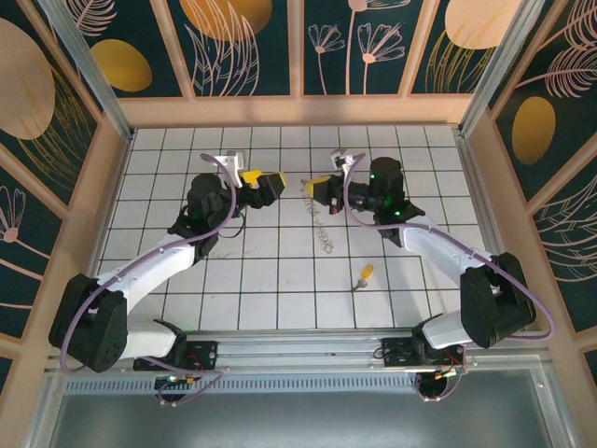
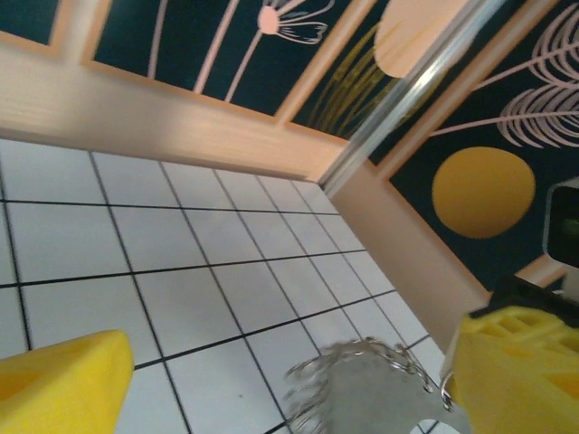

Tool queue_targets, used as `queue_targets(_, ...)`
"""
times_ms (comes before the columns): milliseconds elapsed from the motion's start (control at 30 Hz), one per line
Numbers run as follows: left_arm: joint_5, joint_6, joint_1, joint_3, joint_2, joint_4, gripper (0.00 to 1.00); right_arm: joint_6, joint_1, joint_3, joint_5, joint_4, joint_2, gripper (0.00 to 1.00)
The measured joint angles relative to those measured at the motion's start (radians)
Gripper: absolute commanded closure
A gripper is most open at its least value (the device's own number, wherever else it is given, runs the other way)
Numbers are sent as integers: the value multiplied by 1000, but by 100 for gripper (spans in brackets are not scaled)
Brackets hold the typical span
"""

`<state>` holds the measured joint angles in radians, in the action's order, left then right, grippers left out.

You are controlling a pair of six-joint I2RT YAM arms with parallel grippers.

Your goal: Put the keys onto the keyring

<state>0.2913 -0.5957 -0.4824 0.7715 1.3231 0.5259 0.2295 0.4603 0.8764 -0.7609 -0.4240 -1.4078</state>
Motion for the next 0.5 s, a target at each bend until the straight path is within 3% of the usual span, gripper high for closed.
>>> queue_targets(200, 111, -6, 6, 11, 5, 36, 25, 25, -56, 0, -137, -22, 1, 100)
queue_targets(500, 194, -49, 6, 12, 8, 120, 19, 109, -93, -18, -263, -161, 0, 100)
